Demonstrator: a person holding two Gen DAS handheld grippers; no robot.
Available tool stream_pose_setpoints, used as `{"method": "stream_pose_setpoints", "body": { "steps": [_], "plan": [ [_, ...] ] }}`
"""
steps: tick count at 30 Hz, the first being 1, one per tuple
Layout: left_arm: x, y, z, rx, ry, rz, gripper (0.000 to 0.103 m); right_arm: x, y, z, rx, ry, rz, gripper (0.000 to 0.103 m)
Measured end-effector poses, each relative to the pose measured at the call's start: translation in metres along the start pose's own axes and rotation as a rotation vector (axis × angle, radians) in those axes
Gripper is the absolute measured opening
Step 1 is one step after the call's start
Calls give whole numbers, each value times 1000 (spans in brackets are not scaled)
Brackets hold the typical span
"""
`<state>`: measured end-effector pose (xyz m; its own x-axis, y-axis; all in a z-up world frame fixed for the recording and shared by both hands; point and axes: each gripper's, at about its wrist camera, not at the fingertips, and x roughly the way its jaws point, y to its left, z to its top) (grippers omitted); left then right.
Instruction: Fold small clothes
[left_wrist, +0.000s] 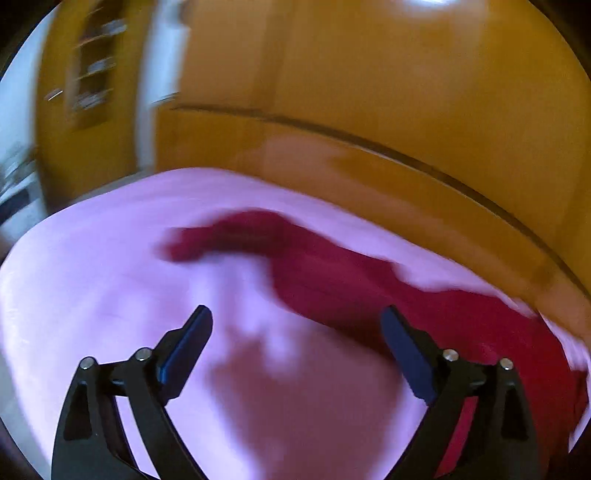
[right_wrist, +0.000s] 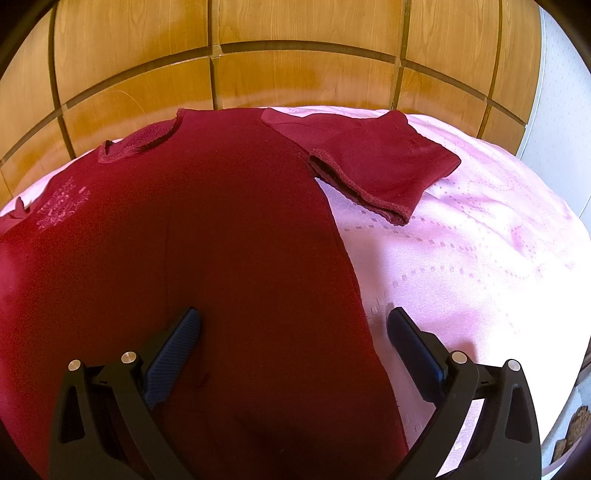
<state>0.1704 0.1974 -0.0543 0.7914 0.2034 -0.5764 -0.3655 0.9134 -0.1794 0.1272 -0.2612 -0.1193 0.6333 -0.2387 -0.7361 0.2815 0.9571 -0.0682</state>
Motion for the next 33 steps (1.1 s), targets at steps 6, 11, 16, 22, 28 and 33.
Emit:
{"method": "stream_pose_setpoints", "body": {
  "steps": [6, 11, 16, 22, 28, 33],
  "plan": [
    [-21, -145, -68, 371, 85, -151, 94, -30, -11, 13, 0, -49, 74, 99],
    [-22, -172, -104, 488, 134, -191, 100, -48, -29, 45, -131, -174, -16, 96],
    [10, -168, -102, 449, 277, -182, 101, 7, -51, 71, -157, -42, -73, 64],
    [13, -166, -109, 426, 291, -209, 101, 54, -54, 75, -141, 30, -47, 64],
    [16, -163, -108, 413, 293, -227, 101, 54, -75, 88, -64, 9, -21, 24],
    [18, -164, -107, 409, 290, -231, 101, 35, -120, 100, 132, -34, 25, 15]
  ]
}}
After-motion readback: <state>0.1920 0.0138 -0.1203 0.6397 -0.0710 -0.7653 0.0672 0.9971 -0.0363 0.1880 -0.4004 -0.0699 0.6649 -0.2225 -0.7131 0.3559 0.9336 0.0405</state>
